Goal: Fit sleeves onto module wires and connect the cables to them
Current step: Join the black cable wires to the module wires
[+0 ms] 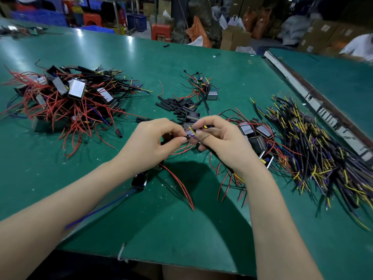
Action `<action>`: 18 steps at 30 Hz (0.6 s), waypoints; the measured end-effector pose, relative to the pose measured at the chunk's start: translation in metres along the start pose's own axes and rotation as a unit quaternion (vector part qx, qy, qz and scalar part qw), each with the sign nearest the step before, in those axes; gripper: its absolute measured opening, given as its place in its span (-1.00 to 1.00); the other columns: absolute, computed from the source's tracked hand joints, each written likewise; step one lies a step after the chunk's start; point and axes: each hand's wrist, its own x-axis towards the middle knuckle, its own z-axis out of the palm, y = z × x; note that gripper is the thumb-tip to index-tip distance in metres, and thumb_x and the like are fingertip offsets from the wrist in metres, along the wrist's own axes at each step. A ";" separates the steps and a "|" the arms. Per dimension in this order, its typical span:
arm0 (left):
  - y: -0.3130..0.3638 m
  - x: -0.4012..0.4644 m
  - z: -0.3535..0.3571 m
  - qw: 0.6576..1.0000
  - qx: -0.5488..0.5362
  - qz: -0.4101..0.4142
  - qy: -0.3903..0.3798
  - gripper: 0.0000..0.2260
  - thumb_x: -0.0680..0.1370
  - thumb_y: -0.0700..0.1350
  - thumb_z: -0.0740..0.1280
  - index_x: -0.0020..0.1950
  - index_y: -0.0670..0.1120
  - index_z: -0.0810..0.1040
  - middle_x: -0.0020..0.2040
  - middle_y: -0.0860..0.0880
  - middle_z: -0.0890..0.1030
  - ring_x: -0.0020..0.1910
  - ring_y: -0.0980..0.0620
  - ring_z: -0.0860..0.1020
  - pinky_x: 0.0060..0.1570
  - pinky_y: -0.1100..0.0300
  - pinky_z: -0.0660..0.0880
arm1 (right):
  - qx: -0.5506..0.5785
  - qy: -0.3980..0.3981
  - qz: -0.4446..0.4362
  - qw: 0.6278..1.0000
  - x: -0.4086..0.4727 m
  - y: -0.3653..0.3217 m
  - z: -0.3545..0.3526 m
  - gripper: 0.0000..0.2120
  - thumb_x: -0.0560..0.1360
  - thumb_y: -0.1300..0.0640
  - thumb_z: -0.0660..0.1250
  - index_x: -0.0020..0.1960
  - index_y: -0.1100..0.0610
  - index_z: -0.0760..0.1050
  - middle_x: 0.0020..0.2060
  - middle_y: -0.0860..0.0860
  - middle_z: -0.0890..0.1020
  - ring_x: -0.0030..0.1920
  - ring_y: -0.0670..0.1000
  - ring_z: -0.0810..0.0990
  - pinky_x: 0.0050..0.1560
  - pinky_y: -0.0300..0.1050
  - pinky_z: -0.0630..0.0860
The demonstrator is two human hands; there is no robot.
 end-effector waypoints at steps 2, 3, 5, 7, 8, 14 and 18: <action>-0.002 -0.004 0.001 1.000 -0.007 -0.008 -0.001 -0.96 0.46 -0.21 0.45 -0.11 -0.12 0.64 -0.21 0.04 0.59 -0.24 0.27 0.45 -0.15 0.52 0.29 | -0.048 -0.022 0.024 0.998 0.000 0.004 -0.001 -0.77 0.57 0.30 0.25 -0.09 0.00 0.55 -0.20 -0.04 0.67 -0.19 -0.10 0.58 -0.07 -0.21 0.53; -0.003 -0.006 0.002 1.000 -0.009 -0.015 0.002 -0.96 0.46 -0.22 0.45 -0.11 -0.11 0.63 -0.21 0.05 0.59 -0.23 0.28 0.45 -0.15 0.53 0.29 | -0.083 -0.031 0.034 0.996 0.000 0.004 -0.002 -0.77 0.57 0.29 0.25 -0.11 -0.01 0.56 -0.19 -0.06 0.66 -0.19 -0.13 0.56 -0.07 -0.24 0.50; -0.006 -0.009 0.002 0.999 -0.011 -0.029 0.012 -0.95 0.46 -0.23 0.45 -0.12 -0.11 0.63 -0.22 0.06 0.59 -0.23 0.27 0.47 -0.16 0.53 0.30 | -0.125 -0.049 0.047 0.990 0.000 0.004 -0.003 -0.78 0.57 0.24 0.26 -0.11 -0.04 0.57 -0.20 -0.06 0.64 -0.21 -0.12 0.51 -0.11 -0.24 0.44; -0.008 -0.009 0.000 0.998 -0.014 -0.050 0.026 -0.95 0.47 -0.22 0.45 -0.12 -0.10 0.62 -0.24 0.10 0.57 -0.22 0.36 0.47 -0.17 0.55 0.29 | -0.105 -0.067 0.045 0.991 0.000 0.004 -0.004 -0.85 0.57 0.17 0.29 -0.08 -0.06 0.57 -0.20 -0.07 0.65 -0.23 -0.11 0.52 -0.13 -0.25 0.46; -0.009 -0.009 -0.001 0.998 -0.016 -0.058 0.032 -0.96 0.47 -0.21 0.44 -0.12 -0.09 0.62 -0.24 0.12 0.56 -0.23 0.40 0.47 -0.18 0.56 0.29 | -0.088 -0.073 0.044 0.993 -0.001 0.004 -0.003 -0.90 0.55 0.13 0.33 -0.06 -0.06 0.56 -0.20 -0.10 0.66 -0.23 -0.09 0.55 -0.09 -0.19 0.50; -0.012 -0.011 -0.005 0.997 -0.026 -0.063 0.027 -0.97 0.47 -0.21 0.44 -0.12 -0.10 0.62 -0.24 0.18 0.55 -0.27 0.42 0.46 -0.22 0.56 0.29 | -0.158 -0.016 -0.063 0.985 0.000 0.006 0.008 -0.80 0.51 0.14 0.39 -0.11 -0.18 0.51 -0.29 -0.12 0.56 -0.33 0.09 0.48 -0.25 0.00 0.43; -0.013 -0.011 -0.010 0.999 -0.024 -0.036 -0.015 -0.98 0.48 -0.21 0.43 -0.11 -0.12 0.62 -0.21 0.18 0.55 -0.20 0.28 0.50 -0.15 0.51 0.31 | -0.221 -0.005 -0.076 0.972 0.002 0.009 0.010 -0.88 0.52 0.14 0.37 -0.05 -0.08 0.59 -0.25 -0.14 0.59 -0.36 -0.14 0.42 -0.20 -0.19 0.41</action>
